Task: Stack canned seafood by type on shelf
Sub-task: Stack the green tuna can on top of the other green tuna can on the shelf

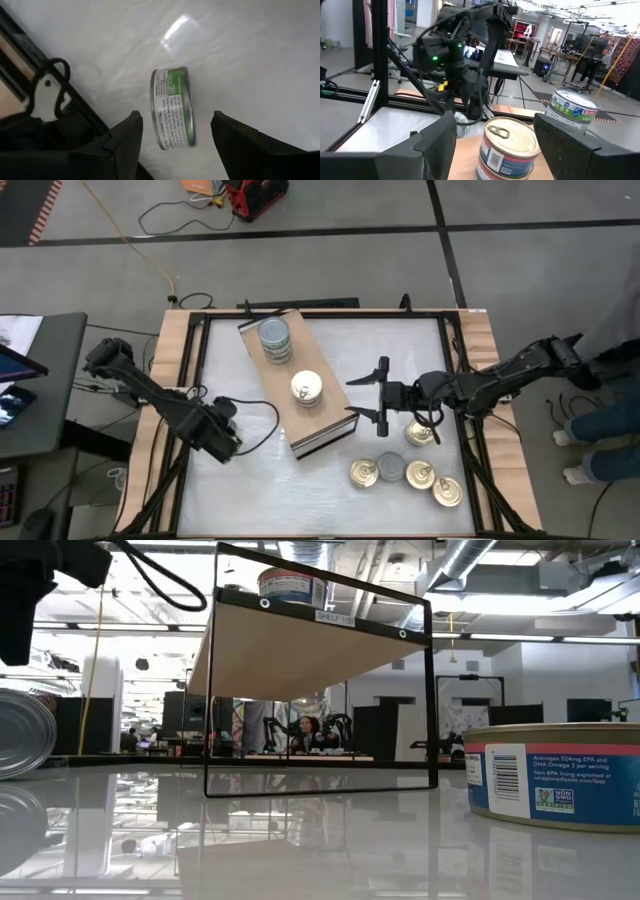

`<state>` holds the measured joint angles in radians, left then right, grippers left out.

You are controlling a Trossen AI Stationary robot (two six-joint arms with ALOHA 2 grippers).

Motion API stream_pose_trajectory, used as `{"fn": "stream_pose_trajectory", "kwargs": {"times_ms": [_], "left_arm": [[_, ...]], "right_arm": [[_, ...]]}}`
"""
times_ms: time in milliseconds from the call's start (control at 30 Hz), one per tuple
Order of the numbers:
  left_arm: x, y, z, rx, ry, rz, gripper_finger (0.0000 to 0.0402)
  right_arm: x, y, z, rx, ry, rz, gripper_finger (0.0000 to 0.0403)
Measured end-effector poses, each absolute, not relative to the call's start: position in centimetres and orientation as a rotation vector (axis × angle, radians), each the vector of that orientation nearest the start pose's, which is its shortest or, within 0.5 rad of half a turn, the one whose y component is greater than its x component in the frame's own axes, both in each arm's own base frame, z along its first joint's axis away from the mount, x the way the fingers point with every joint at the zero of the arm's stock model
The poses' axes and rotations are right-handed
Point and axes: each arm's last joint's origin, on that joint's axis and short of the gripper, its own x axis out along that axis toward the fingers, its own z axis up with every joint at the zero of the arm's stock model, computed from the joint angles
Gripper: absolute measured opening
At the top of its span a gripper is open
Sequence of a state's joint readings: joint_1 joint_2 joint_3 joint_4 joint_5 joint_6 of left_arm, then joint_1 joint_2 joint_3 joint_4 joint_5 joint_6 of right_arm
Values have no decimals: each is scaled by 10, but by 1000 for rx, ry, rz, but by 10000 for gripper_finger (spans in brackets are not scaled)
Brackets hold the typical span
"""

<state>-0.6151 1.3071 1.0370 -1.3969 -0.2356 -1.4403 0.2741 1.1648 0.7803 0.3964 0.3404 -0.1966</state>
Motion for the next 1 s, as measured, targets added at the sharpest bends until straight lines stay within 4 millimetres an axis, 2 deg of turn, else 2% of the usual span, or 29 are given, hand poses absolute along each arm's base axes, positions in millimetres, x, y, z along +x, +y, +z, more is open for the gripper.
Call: {"fn": "stream_pose_trajectory", "kwargs": {"times_ms": [100,267,367,500,633,800,900,1000], "left_arm": [[154,-101,256,-527,1282,795,226],[140,-92,238,-667,1242,775,226],[139,-90,233,-755,1174,706,226],[135,-88,227,-806,1152,697,226],[133,-87,214,-781,1202,733,226],[140,-92,208,-649,1263,684,217],[143,-95,206,-563,1321,632,191],[146,-98,206,-489,1345,580,148]], "right_arm": [[253,61,312,-202,-12,-65,291],[253,61,312,-205,-12,-63,291],[253,61,312,-205,-11,-63,291],[253,61,312,-205,-12,-65,291],[253,61,312,-205,-13,-66,291],[253,61,312,-205,-13,-66,291],[253,61,312,-205,-12,-66,291],[253,61,312,-204,-13,-66,291]]}}
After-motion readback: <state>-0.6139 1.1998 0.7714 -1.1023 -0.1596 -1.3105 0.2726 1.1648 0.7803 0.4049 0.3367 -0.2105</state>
